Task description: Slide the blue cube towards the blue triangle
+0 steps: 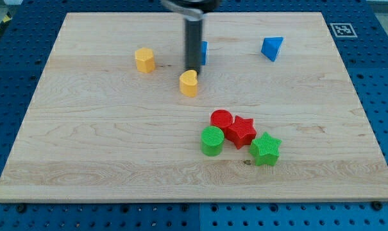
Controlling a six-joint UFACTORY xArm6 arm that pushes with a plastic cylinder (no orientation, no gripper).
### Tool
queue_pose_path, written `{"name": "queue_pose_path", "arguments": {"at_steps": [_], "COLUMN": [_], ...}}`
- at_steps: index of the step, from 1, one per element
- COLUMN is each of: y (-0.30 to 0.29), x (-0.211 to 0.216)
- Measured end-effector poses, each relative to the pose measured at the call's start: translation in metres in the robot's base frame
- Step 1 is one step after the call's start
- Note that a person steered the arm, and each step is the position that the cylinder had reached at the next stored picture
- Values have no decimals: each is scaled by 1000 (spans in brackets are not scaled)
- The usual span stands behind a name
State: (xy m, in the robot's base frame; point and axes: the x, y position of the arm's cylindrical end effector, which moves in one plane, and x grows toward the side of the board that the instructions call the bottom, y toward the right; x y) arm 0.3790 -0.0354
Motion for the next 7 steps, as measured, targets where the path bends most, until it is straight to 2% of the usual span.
{"name": "queue_pose_path", "arguments": {"at_steps": [1,2,3,5,7], "y": [-32,-21,-8,1,39], "x": [-17,-50,-60,-32,-60]}}
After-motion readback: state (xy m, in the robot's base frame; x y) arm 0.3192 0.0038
